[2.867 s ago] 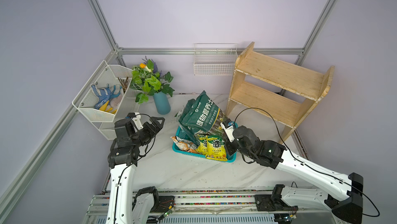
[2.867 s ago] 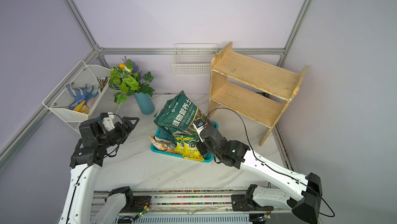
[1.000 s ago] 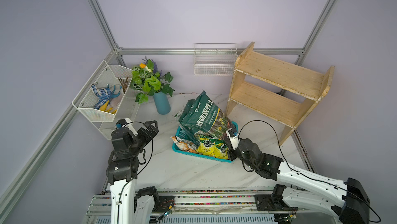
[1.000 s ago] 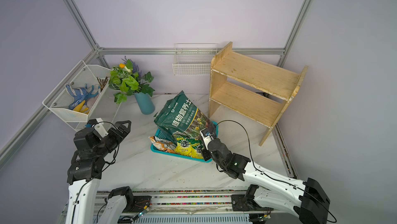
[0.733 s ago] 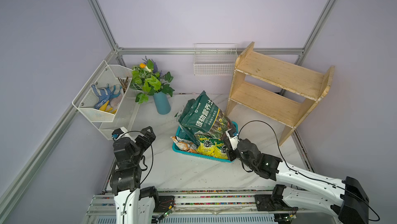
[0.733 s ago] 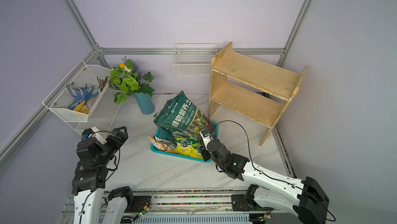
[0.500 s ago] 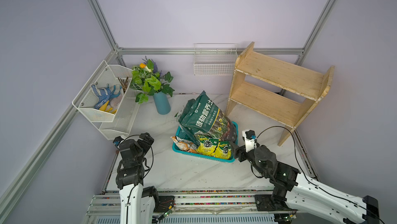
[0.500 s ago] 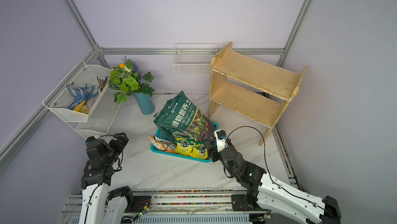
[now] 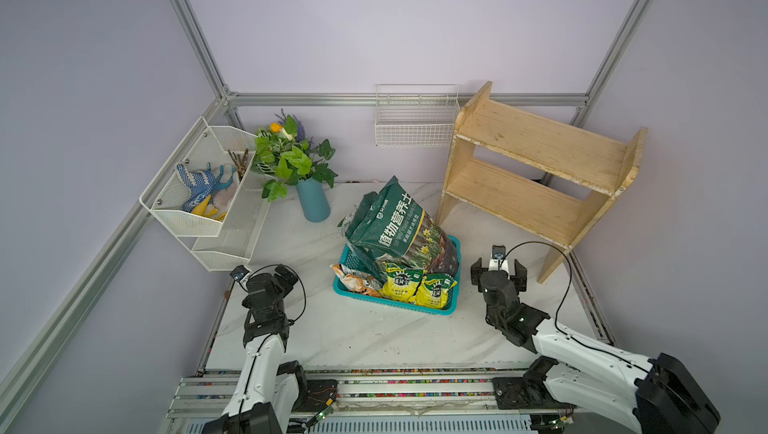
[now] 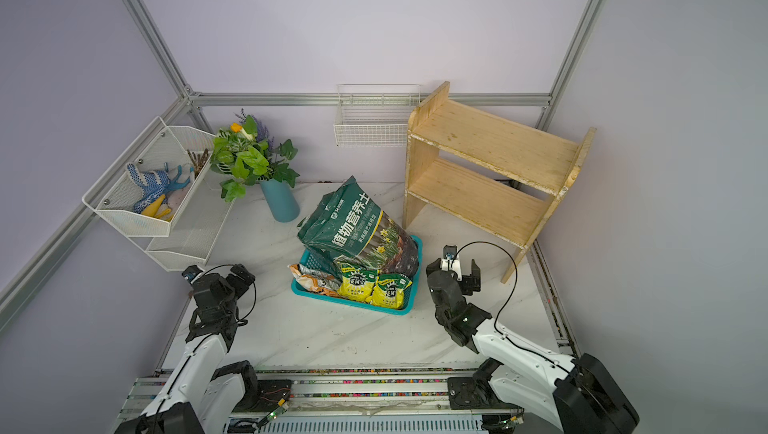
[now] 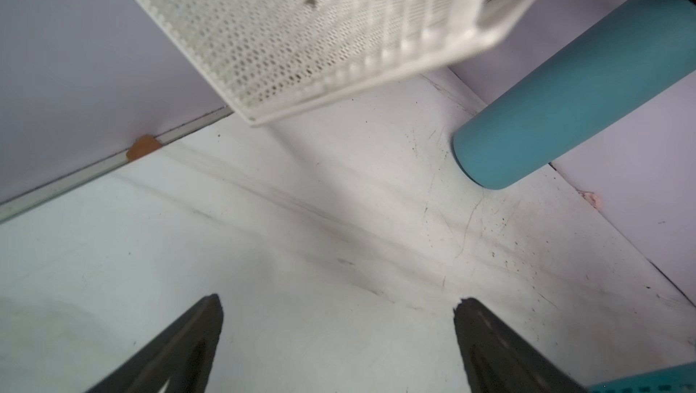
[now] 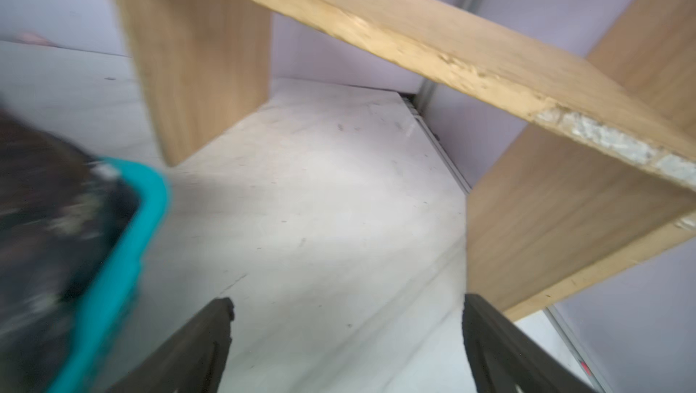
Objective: Take down the fertilizer bag from the shelf
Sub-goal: Reset both arms
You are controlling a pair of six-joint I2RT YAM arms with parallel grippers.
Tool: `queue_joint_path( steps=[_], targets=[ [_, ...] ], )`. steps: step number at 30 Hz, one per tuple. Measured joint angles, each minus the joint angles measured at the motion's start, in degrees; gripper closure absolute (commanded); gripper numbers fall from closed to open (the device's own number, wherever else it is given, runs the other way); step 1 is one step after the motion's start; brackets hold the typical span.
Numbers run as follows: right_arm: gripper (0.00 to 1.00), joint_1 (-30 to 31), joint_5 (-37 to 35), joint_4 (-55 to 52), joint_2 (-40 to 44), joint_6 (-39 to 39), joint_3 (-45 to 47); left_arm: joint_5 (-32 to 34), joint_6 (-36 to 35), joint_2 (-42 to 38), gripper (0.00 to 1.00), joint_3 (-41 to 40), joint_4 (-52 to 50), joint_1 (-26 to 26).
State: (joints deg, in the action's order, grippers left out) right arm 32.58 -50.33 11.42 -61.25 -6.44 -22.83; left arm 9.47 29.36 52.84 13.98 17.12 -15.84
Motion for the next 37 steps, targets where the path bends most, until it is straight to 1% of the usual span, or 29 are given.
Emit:
queue_joint_path(
  steps=[3, 5, 7, 10, 12, 14, 16, 17, 18, 19, 21, 24, 30, 37],
  targets=[
    [0.0, -6.21, 3.26, 5.27, -5.09, -0.44, -1.73, 0.42, -5.18, 9.01, 0.0, -0.72, 10.36, 2.08],
    [0.0, -8.37, 5.2, 11.61, -7.3, 0.72, -1.38, -0.63, -7.56, 14.25, 0.0, -0.76, 17.0, 2.38],
    [0.0, -10.82, 8.22, 25.31, -11.32, 3.52, 1.97, -2.21, -9.42, 18.53, 0.0, -0.81, 24.02, 2.34],
    [0.0, -13.51, 9.88, 37.99, -20.28, 7.28, 5.38, -5.55, -12.02, 25.16, 0.0, -0.81, 34.69, 2.23],
    [0.01, -14.73, 12.81, 43.04, -22.51, 9.49, 7.98, -7.87, -14.05, 28.57, 0.0, -0.74, 37.97, 2.43],
    [0.01, -16.48, 17.94, 51.52, -23.8, 10.97, 11.37, -8.37, -16.06, 29.11, 0.0, -0.68, 37.81, 3.78],
    [0.0, -18.86, 22.62, 61.72, -28.74, 11.47, 13.88, -8.52, -18.6, 30.99, 0.0, -0.66, 40.57, 6.38],
    [0.0, -19.58, 24.04, 64.08, -30.93, 11.65, 14.14, -9.07, -19.65, 33.2, 0.0, -0.63, 43.15, 7.34],
    [0.0, -20.61, 25.49, 63.67, -31.82, 11.5, 13.9, -9.49, -20.48, 35.52, 0.0, -0.59, 45.05, 7.96],
    [0.0, -21.55, 26.99, 61.77, -31.3, 11.28, 13.16, -9.57, -21.07, 36.44, 0.0, -0.55, 44.5, 8.17],
    [0.0, -23.45, 30.34, 58.47, -29.49, 10.45, 10.16, -9.49, -21.92, 35.87, 0.0, -0.52, 42.47, 8.35],
    [0.0, -24.76, 33.16, 59.65, -28.89, 9.49, 7.48, -9.46, -23.04, 35.71, 0.0, -0.11, 42.12, 8.55],
    [0.0, -25.09, 35.26, 58.71, -28.96, 8.61, 7.48, -9.25, -24.13, 35.71, 0.0, 1.81, 39.85, 9.33],
    [0.0, -25.75, 37.18, 57.42, -29.0, 8.02, 7.08, -9.22, -24.52, 35.71, 0.0, 1.86, 39.17, 9.44]
  ],
)
